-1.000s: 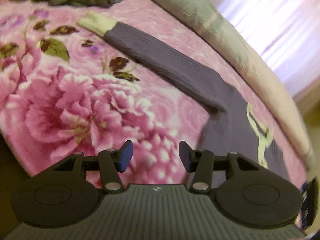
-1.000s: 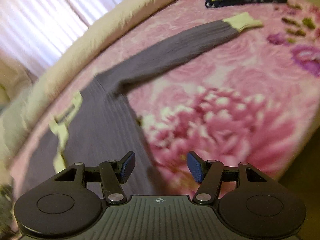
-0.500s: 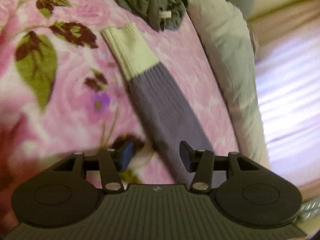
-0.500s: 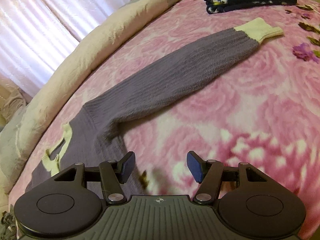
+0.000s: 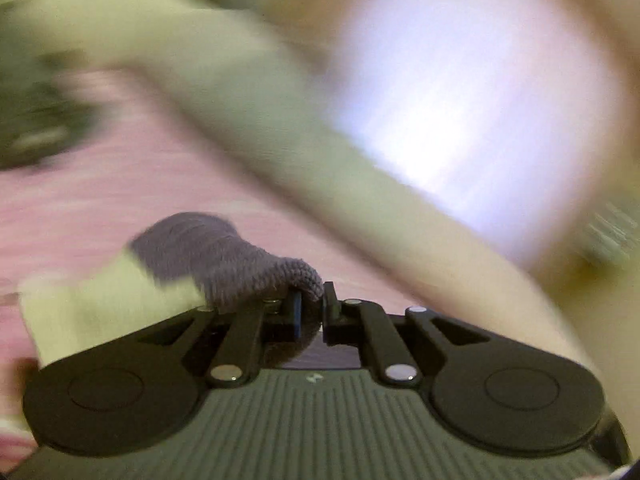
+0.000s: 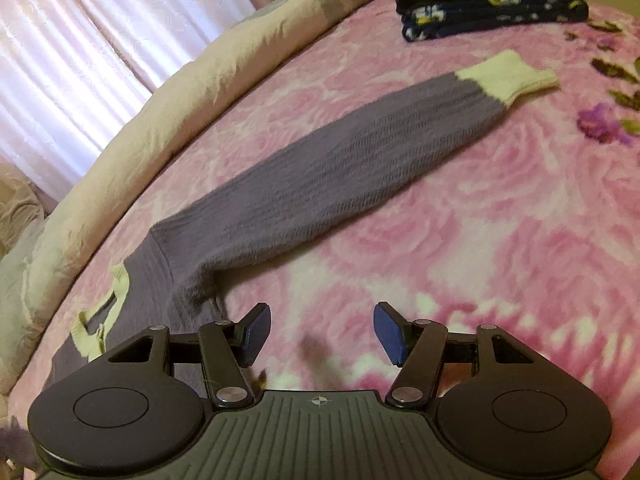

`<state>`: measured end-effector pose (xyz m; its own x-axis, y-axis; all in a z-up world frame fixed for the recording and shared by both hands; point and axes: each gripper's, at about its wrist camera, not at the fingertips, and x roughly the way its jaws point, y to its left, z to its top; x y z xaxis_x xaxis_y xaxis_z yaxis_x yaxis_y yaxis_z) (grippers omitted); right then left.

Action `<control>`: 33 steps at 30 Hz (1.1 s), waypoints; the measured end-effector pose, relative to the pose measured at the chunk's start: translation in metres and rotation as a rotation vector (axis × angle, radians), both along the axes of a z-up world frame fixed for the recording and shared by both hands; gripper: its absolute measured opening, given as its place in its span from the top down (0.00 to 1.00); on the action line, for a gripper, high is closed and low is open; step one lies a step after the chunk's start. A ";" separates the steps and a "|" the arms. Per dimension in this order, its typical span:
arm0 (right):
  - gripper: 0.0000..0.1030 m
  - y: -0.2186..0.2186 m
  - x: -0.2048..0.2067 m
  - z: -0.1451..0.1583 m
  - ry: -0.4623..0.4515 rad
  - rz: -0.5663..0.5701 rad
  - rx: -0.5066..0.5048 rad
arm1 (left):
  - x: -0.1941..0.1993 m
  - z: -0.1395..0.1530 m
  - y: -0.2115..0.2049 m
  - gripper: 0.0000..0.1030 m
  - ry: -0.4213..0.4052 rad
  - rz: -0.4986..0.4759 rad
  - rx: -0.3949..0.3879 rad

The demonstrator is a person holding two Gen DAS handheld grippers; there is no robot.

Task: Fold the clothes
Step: 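Fold the sleeve across the cardigan body with the left gripper and release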

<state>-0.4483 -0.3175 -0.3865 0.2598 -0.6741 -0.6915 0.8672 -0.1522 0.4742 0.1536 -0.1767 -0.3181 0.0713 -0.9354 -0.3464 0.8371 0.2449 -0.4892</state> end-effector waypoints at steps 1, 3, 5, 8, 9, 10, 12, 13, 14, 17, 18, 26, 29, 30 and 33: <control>0.41 0.000 0.000 0.003 -0.003 -0.003 -0.009 | -0.033 0.003 -0.011 0.92 -0.036 -0.142 0.000; 0.41 -0.001 0.003 0.007 -0.012 -0.004 -0.027 | -0.095 -0.002 -0.031 0.83 -0.085 -0.384 0.025; 0.41 -0.002 0.009 0.013 -0.024 0.011 -0.044 | -0.140 -0.026 -0.042 0.81 -0.104 -0.503 0.098; 0.41 -0.003 0.019 0.021 -0.047 0.054 -0.070 | -0.171 -0.069 -0.039 0.80 -0.097 -0.527 0.247; 0.41 -0.003 0.023 0.023 -0.058 0.071 -0.078 | -0.170 -0.078 -0.034 0.80 -0.077 -0.509 0.281; 0.41 -0.004 0.028 0.024 -0.071 0.092 -0.083 | -0.167 -0.085 -0.027 0.79 -0.058 -0.490 0.306; 0.41 -0.008 0.042 0.023 -0.096 0.147 -0.090 | -0.151 -0.087 -0.011 0.78 -0.038 -0.436 0.321; 0.41 -0.011 0.049 0.022 -0.109 0.177 -0.092 | -0.143 -0.088 -0.002 0.78 -0.029 -0.407 0.326; 0.41 -0.013 0.057 0.021 -0.124 0.206 -0.093 | -0.134 -0.089 0.006 0.77 -0.020 -0.379 0.331; 0.41 -0.024 0.084 0.012 -0.222 0.291 -0.061 | -0.113 -0.088 0.026 0.77 -0.008 -0.297 0.338; 0.41 -0.027 0.090 0.007 -0.267 0.299 -0.038 | -0.107 -0.086 0.031 0.77 -0.009 -0.271 0.338; 0.42 -0.040 0.107 -0.029 -0.413 0.208 0.189 | -0.086 -0.077 0.029 0.75 -0.148 -0.126 0.342; 0.50 -0.038 0.100 -0.029 -0.434 0.184 0.209 | -0.082 -0.069 0.027 0.71 -0.205 -0.107 0.315; 0.50 -0.039 0.098 -0.030 -0.437 0.178 0.210 | -0.083 -0.070 0.022 0.69 -0.249 -0.102 0.321; 0.50 -0.045 0.089 -0.038 -0.476 0.143 0.228 | -0.087 -0.076 0.003 0.65 -0.390 -0.103 0.359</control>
<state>-0.3590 -0.3628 -0.4245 0.6575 -0.4558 -0.6000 0.5845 -0.1940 0.7878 0.0670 -0.1735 -0.3937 0.1722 -0.7719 -0.6120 0.9684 0.2463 -0.0381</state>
